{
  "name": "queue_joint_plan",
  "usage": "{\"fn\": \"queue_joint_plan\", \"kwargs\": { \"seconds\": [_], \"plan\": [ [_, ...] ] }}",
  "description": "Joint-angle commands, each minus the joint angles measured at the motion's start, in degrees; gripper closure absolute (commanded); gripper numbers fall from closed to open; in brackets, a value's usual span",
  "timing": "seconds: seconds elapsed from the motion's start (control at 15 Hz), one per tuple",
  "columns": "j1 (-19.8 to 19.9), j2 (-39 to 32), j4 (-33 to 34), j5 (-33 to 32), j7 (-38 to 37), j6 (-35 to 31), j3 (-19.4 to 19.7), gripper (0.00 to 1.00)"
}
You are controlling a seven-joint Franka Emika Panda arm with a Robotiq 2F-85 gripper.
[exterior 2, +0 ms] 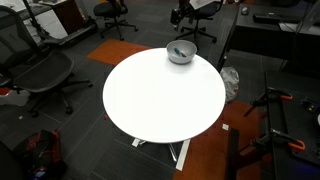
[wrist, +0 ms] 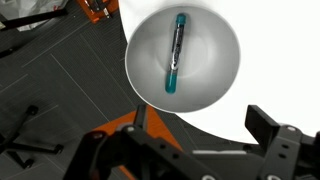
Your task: Place the marker inside the bowl
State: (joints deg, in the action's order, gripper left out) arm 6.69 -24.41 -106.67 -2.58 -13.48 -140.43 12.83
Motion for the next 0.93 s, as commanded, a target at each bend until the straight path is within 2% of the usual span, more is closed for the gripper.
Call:
{"fn": "queue_joint_plan", "kwargs": {
  "seconds": [0.0,0.27,0.53,0.67,0.73,0.87],
  "plan": [
    [0.44,12.46,-10.17,0.8,4.65,2.72,-1.91,0.0],
    [0.44,20.77,-15.78,0.74,7.43,7.21,-2.87,0.0],
    [0.46,26.0,-19.46,0.52,8.37,10.93,-3.42,0.0],
    [0.36,27.56,-21.31,0.44,9.01,11.34,-3.74,0.0],
    [0.61,24.4,-18.22,0.1,7.52,10.44,-3.59,0.0],
    [0.59,25.56,-19.7,0.11,7.69,10.49,-3.81,0.0]
  ]
}}
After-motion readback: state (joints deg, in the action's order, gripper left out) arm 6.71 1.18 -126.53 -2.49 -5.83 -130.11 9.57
